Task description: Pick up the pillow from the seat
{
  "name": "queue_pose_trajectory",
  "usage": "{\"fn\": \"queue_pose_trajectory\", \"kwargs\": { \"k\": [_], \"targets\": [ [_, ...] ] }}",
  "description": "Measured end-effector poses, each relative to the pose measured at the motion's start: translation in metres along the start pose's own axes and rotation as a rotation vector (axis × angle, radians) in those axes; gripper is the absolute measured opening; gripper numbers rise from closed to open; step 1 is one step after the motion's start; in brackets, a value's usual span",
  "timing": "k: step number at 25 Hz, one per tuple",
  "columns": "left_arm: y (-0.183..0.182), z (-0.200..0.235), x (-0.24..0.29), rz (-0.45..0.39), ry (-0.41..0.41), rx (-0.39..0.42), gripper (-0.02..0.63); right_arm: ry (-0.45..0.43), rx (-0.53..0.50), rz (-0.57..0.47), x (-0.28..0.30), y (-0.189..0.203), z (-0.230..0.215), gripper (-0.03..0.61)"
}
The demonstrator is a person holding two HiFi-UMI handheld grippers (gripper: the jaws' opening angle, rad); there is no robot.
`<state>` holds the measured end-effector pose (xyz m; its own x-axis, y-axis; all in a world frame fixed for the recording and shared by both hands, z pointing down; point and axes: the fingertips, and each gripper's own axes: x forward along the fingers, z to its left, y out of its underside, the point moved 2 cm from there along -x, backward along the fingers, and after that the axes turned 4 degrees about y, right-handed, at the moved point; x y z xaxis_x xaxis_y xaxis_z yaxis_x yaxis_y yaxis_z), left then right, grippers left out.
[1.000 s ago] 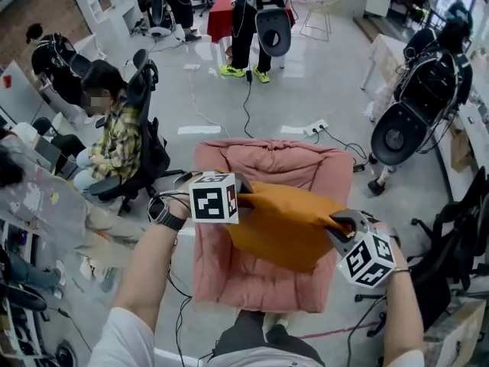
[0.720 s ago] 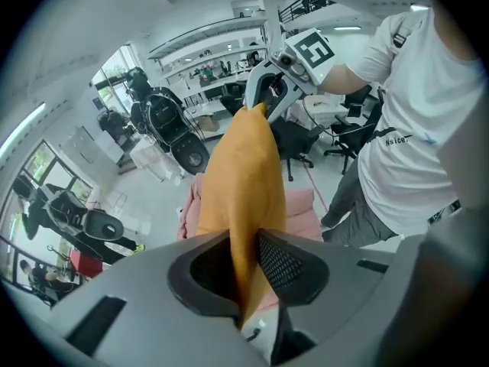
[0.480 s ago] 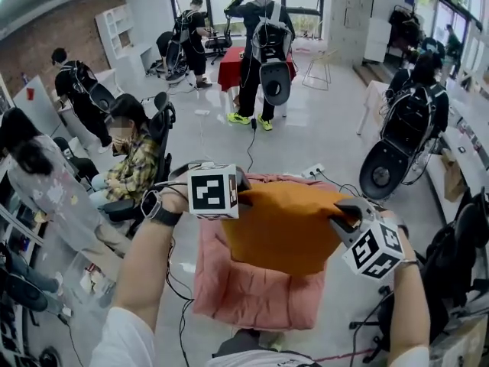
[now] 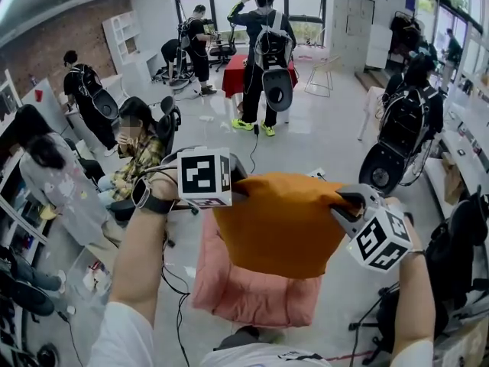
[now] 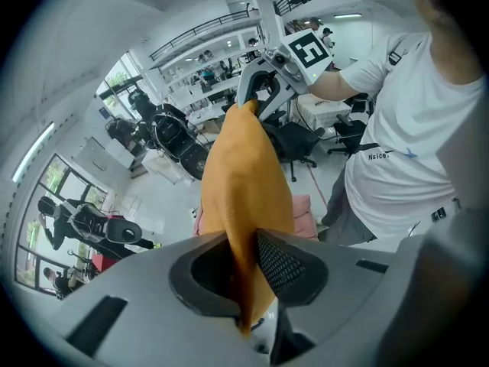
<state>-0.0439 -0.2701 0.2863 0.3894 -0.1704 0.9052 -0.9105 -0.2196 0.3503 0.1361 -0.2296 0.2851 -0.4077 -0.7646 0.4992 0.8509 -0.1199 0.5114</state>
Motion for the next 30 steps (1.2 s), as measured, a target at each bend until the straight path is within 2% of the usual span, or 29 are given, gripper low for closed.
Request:
{"fn": "queue_pose_trajectory", "kwargs": {
  "k": [9, 16, 30],
  "targets": [
    [-0.019, -0.006, -0.029, 0.014, -0.053, 0.016, 0.091, 0.044, -0.036, -0.027, -0.026, -0.012, -0.017, 0.106],
    [-0.017, -0.016, -0.050, 0.024, -0.095, 0.029, 0.089, 0.081, -0.058, -0.043, -0.038, -0.031, -0.017, 0.104],
    [-0.007, -0.025, -0.048, 0.047, -0.089, 0.008, 0.087, 0.063, -0.055, -0.047, -0.033, -0.036, -0.005, 0.103]
  ]
}}
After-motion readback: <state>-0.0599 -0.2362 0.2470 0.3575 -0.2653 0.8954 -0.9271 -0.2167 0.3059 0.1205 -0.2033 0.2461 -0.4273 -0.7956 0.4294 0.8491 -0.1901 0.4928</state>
